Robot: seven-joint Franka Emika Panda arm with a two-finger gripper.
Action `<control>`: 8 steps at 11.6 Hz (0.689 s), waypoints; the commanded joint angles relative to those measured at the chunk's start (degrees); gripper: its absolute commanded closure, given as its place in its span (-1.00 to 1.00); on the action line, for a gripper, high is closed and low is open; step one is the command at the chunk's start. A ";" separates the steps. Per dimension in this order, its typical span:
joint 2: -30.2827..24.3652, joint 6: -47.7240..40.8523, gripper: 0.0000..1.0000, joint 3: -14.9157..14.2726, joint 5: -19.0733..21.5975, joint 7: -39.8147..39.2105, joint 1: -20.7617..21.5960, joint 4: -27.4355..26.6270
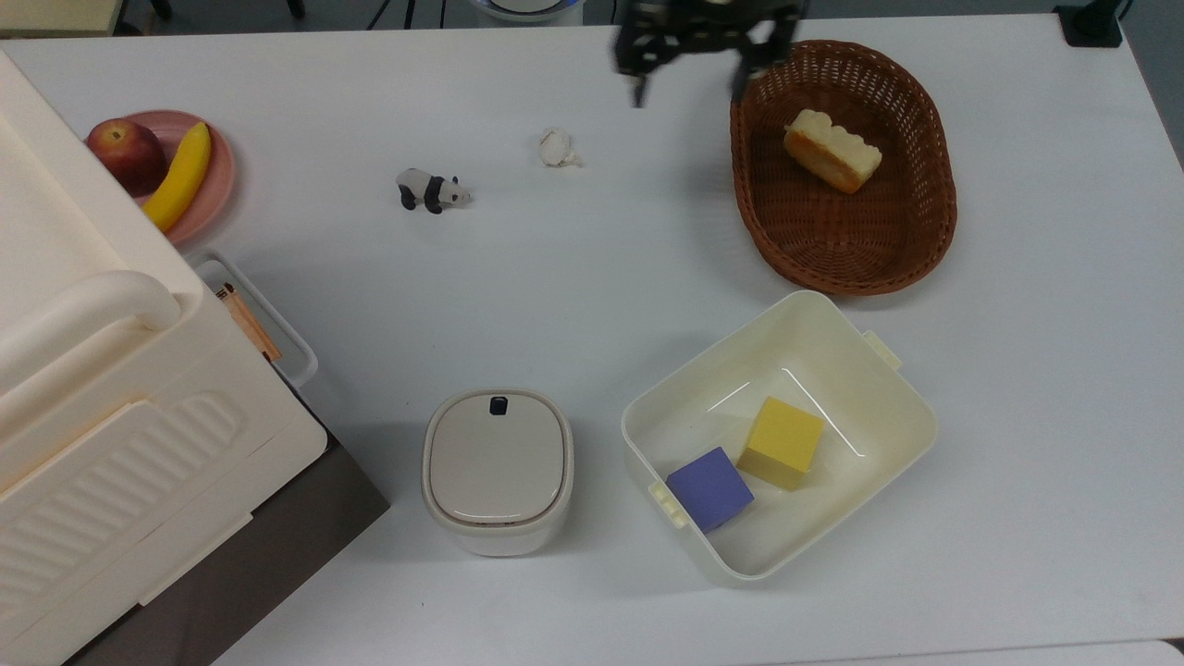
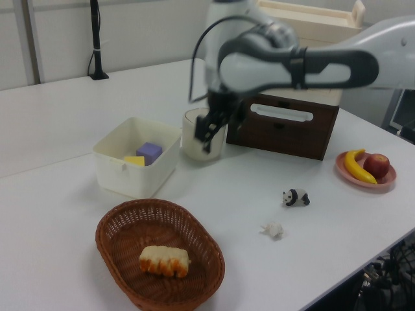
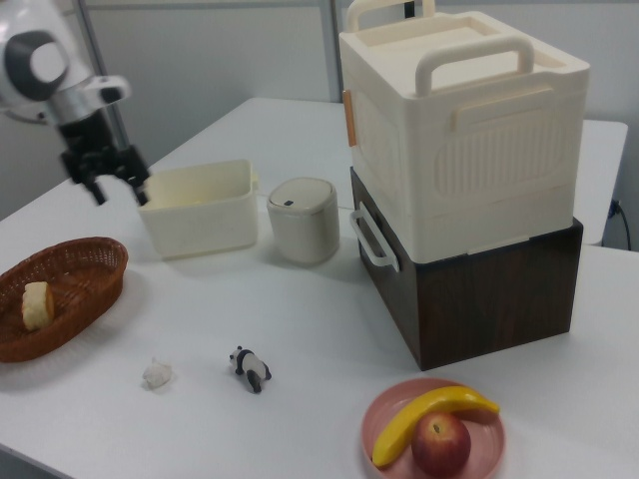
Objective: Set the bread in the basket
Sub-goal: 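Open the gripper to release the bread and raise the arm away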
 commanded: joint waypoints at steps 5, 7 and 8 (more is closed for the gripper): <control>-2.33 -6.70 -1.00 -4.63 10.62 -3.95 -11.79 9.40; -2.42 -8.18 -1.00 -4.72 11.53 -6.88 -11.98 9.31; -2.42 -8.37 -1.00 -4.72 11.53 -7.50 -12.06 9.40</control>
